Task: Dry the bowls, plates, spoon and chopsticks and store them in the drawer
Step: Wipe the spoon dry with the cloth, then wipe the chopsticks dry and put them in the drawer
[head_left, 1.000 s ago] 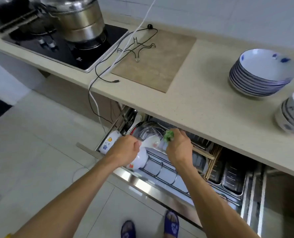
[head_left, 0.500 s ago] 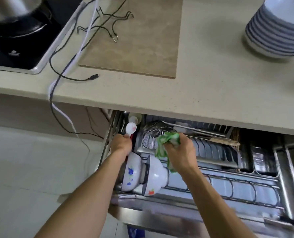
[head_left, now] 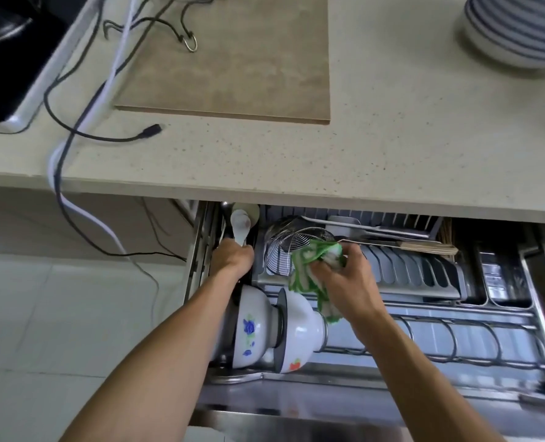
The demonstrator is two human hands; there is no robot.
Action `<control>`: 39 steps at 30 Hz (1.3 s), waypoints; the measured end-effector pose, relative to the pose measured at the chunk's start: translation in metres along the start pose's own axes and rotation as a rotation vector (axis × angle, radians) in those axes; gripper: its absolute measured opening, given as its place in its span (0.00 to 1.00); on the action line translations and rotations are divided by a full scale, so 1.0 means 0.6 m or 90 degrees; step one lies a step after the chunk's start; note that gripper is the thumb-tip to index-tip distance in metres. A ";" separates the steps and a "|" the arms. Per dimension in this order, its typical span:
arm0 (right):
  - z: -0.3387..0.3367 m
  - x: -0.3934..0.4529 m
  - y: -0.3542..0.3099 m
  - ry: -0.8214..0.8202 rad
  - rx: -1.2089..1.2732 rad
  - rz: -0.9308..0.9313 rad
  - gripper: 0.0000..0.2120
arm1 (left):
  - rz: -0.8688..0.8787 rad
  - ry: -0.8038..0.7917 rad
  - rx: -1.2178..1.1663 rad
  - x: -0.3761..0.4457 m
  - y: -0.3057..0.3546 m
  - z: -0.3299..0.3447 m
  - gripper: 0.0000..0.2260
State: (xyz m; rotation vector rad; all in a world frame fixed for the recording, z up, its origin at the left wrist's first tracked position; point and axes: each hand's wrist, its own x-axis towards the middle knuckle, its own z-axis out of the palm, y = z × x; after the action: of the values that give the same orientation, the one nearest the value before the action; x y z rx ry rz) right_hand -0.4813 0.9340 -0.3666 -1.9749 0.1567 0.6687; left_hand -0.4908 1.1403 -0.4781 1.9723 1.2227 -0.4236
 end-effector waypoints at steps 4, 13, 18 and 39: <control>-0.017 -0.022 -0.014 -0.012 0.093 -0.012 0.07 | 0.120 0.026 0.160 -0.059 0.015 -0.030 0.12; -0.131 -0.110 -0.058 -0.005 0.257 -0.061 0.05 | 0.277 -0.373 -0.268 -0.337 0.133 -0.074 0.17; -0.277 -0.179 -0.072 0.044 0.224 -0.093 0.05 | 0.365 -0.294 -0.249 -0.453 0.236 -0.047 0.06; -1.122 -0.486 0.283 0.340 0.203 -0.075 0.06 | 0.687 -0.394 0.011 -1.100 0.651 0.573 0.02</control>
State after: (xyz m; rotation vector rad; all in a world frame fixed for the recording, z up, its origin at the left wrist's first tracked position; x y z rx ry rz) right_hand -0.5301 0.2248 -0.1176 -1.7916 0.4377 0.0214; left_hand -0.4350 0.3799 -0.1242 1.9731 -0.2703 -0.4056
